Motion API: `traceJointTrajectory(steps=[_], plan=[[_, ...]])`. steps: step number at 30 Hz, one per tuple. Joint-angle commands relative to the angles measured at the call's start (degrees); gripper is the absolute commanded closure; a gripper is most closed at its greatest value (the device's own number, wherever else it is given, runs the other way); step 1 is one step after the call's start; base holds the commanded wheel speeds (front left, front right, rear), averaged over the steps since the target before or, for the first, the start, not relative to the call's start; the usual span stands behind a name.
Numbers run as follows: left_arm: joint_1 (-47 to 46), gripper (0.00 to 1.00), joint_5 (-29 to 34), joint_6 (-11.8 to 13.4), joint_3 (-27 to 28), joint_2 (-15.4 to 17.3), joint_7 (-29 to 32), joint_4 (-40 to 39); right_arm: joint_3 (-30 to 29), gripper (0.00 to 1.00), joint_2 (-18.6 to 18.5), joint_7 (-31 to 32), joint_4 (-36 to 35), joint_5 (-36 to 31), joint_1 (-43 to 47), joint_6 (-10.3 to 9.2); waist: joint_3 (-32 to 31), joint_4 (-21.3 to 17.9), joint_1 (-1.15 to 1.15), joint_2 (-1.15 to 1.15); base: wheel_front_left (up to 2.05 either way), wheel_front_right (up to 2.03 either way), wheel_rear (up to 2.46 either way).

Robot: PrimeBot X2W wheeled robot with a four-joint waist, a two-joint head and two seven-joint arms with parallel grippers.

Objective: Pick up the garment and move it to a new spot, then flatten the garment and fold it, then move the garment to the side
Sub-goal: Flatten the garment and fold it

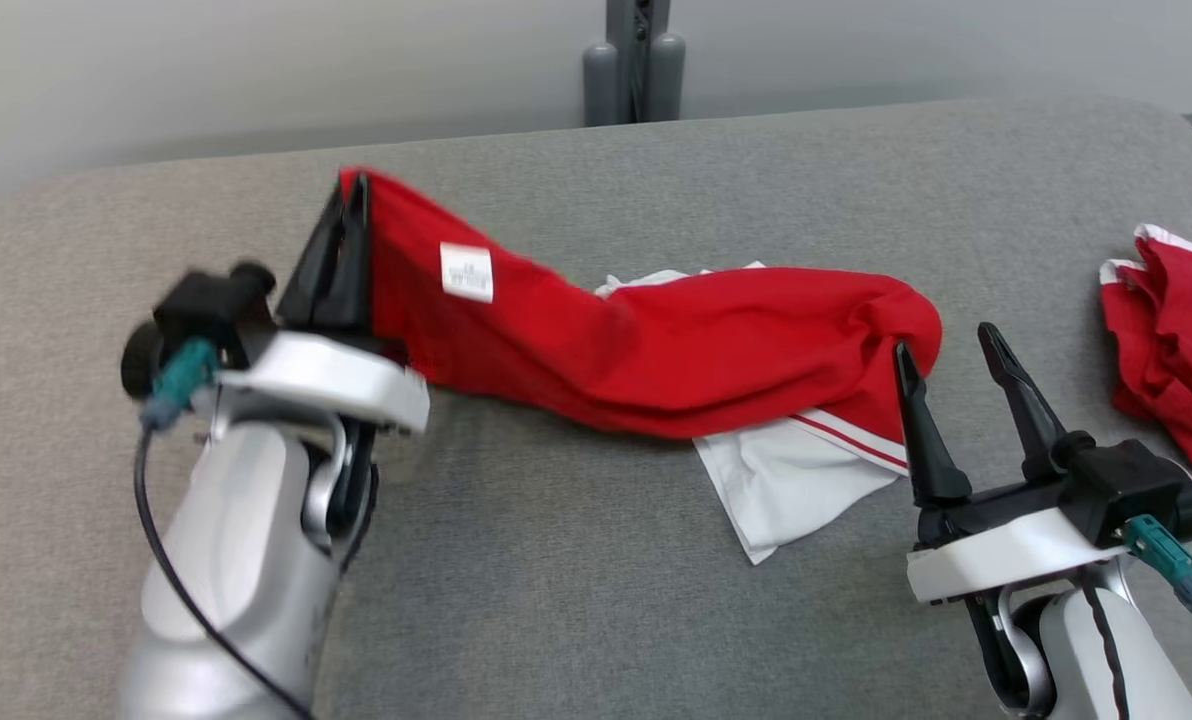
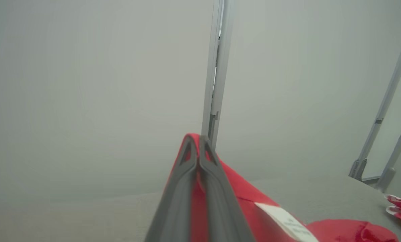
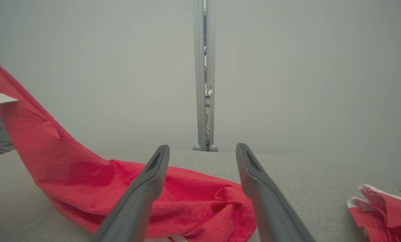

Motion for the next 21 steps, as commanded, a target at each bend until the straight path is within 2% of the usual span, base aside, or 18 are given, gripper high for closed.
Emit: traceJointTrajectory(steps=[1, 10, 21], plan=[[-4.59, 1.0, -0.32, -0.55, 0.14, 0.41, 0.93, 1.66, 0.16, 0.0, 0.0, -0.34, 0.01, 0.46, -0.82, 0.02, 0.62, -1.42, 0.0, 0.0, 0.0, 0.0, 0.0], [-21.1, 1.0, -0.67, -1.41, 0.8, 2.4, 4.11, 9.15, 0.79, 0.0, 0.35, -0.34, 0.46, 1.5, -2.05, 0.02, 1.07, -5.64, 0.0, 0.0, 0.0, 0.0, 0.0], [-34.07, 1.0, 0.22, -2.0, 0.3, 4.16, 3.35, 17.87, 1.98, 0.0, 0.36, -0.33, 0.12, 3.98, -3.25, 0.02, 2.41, -8.91, 0.0, 0.0, 0.0, 0.0, 0.0]])
